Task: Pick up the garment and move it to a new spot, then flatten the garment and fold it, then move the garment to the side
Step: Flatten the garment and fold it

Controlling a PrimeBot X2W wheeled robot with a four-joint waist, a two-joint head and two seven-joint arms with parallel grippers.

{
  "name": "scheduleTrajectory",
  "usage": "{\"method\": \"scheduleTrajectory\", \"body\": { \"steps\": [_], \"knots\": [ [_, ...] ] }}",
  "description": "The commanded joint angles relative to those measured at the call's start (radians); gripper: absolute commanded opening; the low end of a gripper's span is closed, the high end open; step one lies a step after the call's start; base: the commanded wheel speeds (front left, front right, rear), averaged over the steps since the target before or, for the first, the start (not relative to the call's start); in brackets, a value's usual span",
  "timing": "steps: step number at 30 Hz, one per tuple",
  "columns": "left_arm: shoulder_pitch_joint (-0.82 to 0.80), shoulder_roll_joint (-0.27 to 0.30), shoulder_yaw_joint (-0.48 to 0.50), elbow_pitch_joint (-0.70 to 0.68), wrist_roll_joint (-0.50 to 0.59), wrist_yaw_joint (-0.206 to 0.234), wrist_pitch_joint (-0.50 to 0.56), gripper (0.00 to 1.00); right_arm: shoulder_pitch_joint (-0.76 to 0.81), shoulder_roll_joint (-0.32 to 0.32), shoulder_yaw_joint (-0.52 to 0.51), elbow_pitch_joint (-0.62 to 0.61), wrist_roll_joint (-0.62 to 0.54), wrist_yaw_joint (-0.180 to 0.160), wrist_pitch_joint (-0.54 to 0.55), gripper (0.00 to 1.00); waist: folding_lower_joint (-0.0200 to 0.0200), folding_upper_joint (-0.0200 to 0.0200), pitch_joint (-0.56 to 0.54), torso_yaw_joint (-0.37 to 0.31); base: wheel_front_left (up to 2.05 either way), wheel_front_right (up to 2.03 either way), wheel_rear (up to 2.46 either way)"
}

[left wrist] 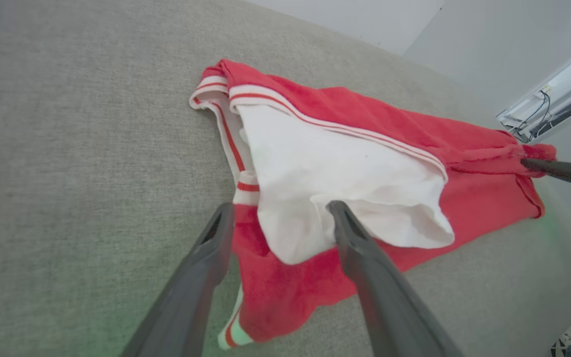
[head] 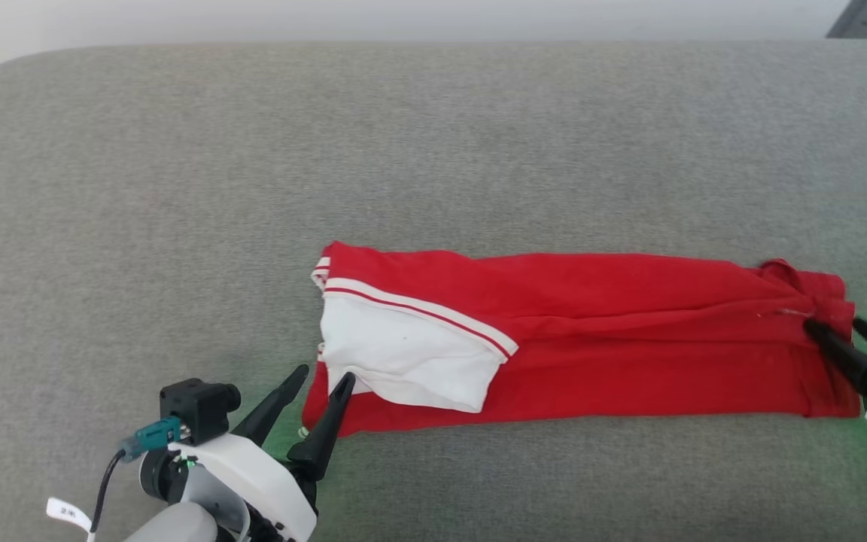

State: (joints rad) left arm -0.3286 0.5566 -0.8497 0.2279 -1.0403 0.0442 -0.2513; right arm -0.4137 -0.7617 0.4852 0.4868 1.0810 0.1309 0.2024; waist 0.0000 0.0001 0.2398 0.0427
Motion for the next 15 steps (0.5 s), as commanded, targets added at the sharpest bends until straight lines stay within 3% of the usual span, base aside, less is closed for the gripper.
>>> {"method": "scheduleTrajectory", "body": {
  "steps": [1,5,7,15],
  "knots": [
    [0.017,-0.008,0.011,-0.005,0.011,0.004,-0.008,1.0,0.011,0.008,-0.004,0.004,0.014,0.0,0.017,1.0,0.0,-0.0001,-0.004,0.012,0.0,0.0,0.0],
    [0.046,-0.043,0.073,0.002,0.058,0.017,-0.014,1.0,0.015,0.009,-0.022,0.051,0.037,0.0,0.092,1.0,0.0,-0.0001,-0.011,0.047,0.0,0.0,0.0],
    [0.075,-0.092,0.136,-0.001,0.073,-0.007,-0.015,1.0,0.022,0.015,-0.026,0.082,0.046,0.0,0.128,1.0,0.0,-0.0001,-0.016,0.069,0.0,0.0,0.0],
    [0.17,-0.241,0.409,0.04,0.349,-0.067,-0.015,1.0,0.017,0.041,-0.012,0.154,0.033,0.0,0.225,1.0,0.0,-0.0001,-0.025,0.119,0.0,0.0,0.0]
  ]
}}
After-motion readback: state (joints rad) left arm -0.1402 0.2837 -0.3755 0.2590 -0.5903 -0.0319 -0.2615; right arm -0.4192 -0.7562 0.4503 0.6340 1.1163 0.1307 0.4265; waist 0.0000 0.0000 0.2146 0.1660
